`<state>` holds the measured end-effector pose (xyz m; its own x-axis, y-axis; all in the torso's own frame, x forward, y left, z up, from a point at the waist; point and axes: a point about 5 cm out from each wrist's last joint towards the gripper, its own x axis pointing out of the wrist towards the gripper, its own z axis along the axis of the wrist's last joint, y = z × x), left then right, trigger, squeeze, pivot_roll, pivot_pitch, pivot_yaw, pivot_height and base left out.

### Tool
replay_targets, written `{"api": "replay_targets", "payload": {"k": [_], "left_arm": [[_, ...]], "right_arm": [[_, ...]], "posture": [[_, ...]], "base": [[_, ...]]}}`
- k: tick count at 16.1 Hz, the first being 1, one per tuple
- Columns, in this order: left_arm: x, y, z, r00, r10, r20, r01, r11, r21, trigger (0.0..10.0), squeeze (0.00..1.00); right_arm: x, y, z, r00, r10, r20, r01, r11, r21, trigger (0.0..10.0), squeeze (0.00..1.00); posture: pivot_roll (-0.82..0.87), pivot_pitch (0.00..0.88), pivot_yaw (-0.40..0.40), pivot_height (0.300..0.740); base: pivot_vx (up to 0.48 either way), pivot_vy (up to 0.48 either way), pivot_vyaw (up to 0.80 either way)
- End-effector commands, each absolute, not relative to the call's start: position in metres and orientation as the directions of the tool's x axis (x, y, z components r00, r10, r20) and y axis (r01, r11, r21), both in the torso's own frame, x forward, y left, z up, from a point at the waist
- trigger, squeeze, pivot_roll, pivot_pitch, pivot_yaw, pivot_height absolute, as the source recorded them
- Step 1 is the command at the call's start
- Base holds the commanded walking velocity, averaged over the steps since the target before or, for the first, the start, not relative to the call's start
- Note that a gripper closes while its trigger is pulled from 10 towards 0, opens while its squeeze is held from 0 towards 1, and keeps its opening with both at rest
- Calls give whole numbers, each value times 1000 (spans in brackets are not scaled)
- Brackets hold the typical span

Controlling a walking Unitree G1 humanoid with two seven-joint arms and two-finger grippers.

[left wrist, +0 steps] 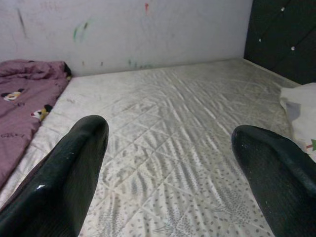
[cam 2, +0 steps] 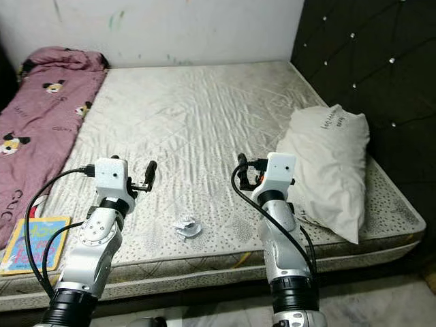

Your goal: Clean up the room

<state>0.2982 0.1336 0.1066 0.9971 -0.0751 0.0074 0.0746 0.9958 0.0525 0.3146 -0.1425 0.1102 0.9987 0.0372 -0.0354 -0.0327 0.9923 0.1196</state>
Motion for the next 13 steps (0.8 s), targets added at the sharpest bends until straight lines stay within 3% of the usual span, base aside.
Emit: {"api": "replay_targets", "payload": {"k": [1, 13], "left_arm": [[299, 136, 106, 998, -68, 1, 68, 997, 43, 10000, 0], [297, 134, 105, 996, -84, 2, 84, 996, 2, 10000, 0]], "right_arm": [[313, -140, 110, 998, 53, -42, -47, 991, 125, 10000, 0], [315, -137, 111, 996, 82, -41, -78, 992, 97, 10000, 0]], "posture": [[-7, 0, -11, 740], [-6, 0, -17, 740]], "base": [[0, 0, 0], [0, 0, 0]]}}
